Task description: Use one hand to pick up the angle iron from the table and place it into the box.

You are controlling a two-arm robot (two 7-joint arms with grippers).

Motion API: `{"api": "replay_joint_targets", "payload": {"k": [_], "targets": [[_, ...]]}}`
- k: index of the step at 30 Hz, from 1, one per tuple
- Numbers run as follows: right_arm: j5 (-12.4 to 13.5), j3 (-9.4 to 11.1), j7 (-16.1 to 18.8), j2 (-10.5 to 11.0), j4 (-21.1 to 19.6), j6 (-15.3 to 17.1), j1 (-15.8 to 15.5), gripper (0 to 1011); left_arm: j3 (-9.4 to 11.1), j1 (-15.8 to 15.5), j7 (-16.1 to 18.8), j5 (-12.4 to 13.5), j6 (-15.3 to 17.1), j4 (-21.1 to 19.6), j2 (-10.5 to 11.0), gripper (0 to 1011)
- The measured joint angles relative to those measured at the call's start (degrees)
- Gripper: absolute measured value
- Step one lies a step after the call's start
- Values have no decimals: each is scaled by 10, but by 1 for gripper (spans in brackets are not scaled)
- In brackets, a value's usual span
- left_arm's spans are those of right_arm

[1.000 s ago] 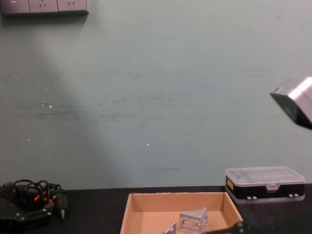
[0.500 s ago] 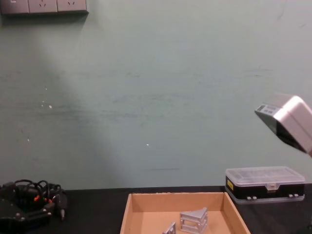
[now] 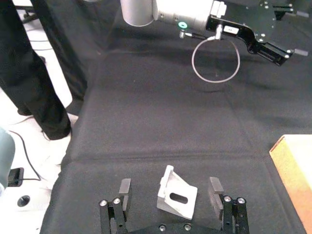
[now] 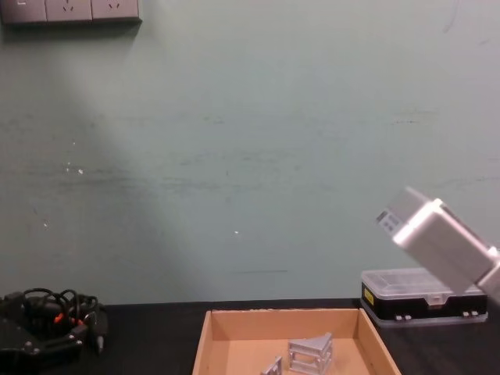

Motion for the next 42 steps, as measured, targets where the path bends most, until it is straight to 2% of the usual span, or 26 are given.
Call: {"api": "replay_joint_targets", "payload": {"k": [7, 11, 15, 21, 34, 42], "targets": [[-17, -2, -23, -5, -12, 21, -10, 1000, 0, 0, 0, 0, 0, 0, 0, 1011], [-27, -3, -33, -16, -7, 29, -12, 1000, 0, 0, 0, 0, 0, 0, 0, 1011], [-33, -6, -34, -25, 2, 37, -11, 1000, 0, 0, 0, 0, 0, 0, 0, 1011], [-37, -14, -26, -40, 19, 64, -1, 1000, 0, 0, 0, 0, 0, 0, 0, 1011], [-42, -21, -18, -57, 41, 70, 8, 1000, 0, 0, 0, 0, 0, 0, 0, 1011], [-42, -20, -17, -56, 40, 69, 8, 1000, 0, 0, 0, 0, 0, 0, 0, 1011]]}}
